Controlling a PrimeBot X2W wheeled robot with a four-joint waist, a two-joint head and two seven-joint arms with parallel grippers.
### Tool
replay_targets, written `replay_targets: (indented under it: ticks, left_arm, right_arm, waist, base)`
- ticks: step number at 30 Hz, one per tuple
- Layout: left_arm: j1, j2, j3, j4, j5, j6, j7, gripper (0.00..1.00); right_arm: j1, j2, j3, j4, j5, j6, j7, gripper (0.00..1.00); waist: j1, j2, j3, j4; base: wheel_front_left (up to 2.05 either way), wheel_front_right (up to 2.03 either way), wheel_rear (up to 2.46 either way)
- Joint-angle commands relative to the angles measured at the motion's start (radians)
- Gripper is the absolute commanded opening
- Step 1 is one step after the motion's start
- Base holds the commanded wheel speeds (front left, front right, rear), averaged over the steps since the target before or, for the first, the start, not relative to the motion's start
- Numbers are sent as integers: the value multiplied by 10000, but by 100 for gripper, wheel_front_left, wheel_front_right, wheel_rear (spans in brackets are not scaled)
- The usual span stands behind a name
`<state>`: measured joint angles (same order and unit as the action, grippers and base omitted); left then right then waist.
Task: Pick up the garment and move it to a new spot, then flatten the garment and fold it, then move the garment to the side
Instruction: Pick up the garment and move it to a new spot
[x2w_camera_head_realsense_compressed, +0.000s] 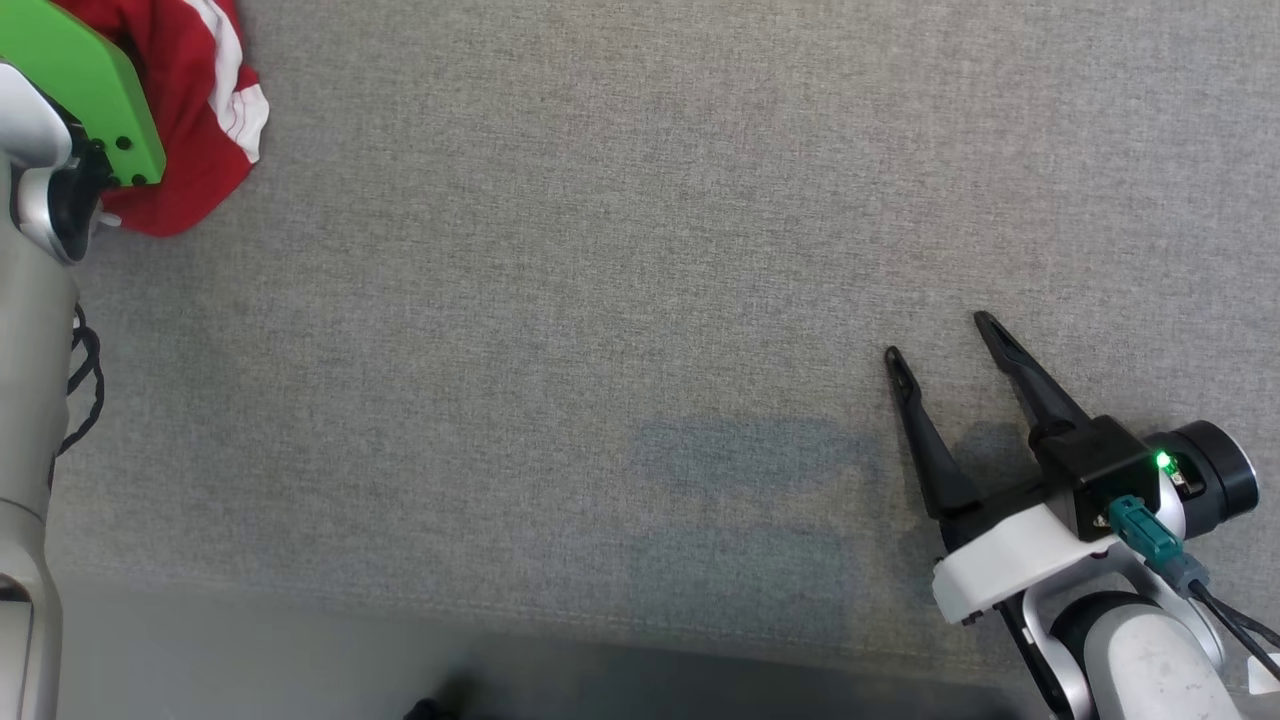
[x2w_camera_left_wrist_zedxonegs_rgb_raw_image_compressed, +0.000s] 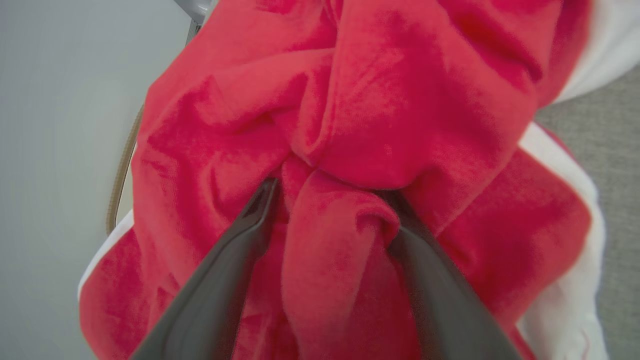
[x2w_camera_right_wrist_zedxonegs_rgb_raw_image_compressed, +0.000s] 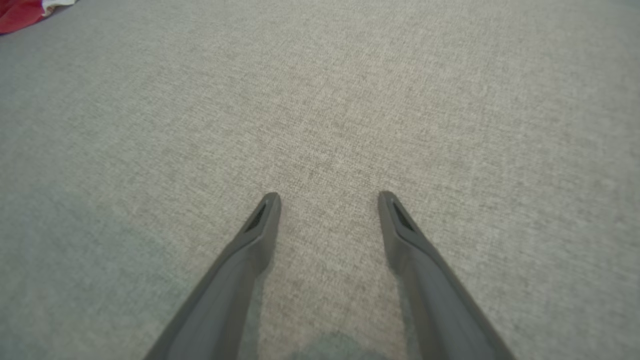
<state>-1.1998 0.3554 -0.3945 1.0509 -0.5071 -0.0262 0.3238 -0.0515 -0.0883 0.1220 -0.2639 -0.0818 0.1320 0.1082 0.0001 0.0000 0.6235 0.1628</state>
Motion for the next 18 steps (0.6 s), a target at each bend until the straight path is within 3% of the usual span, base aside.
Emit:
replay_targets:
  ticks: [1, 2, 3, 4, 18]
  left_arm:
    - [-131, -28, -8, 240, -109, -82, 12, 100]
    - [-143, -38, -21, 330, -128, -91, 18, 94]
    - [-157, -39, -45, 413, -120, -117, -13, 36]
    - [-172, -34, -102, 445, -60, -181, -75, 0]
    - [-490, -25, -451, 666, 222, -352, -1205, 0]
  right_arm:
    - [210, -110, -63, 230, -23, -27, 169, 100]
    - [194, -108, -47, 233, -27, -27, 186, 100]
    - [172, -107, -31, 234, -27, -27, 193, 100]
    - [144, -108, -17, 245, -24, -27, 189, 100]
    - [-242, 93, 342, 1016, 317, -15, -298, 100]
  waist:
    - [-1, 0, 79, -100]
    - [-1, 0, 66, -107]
    - [-1, 0, 54, -111]
    - [-1, 0, 42, -110]
    - [-1, 0, -1066, -205]
  base:
    - [0, 0, 0]
    - [0, 0, 0]
    - [0, 0, 0]
    - [0, 0, 0]
    - [0, 0, 0]
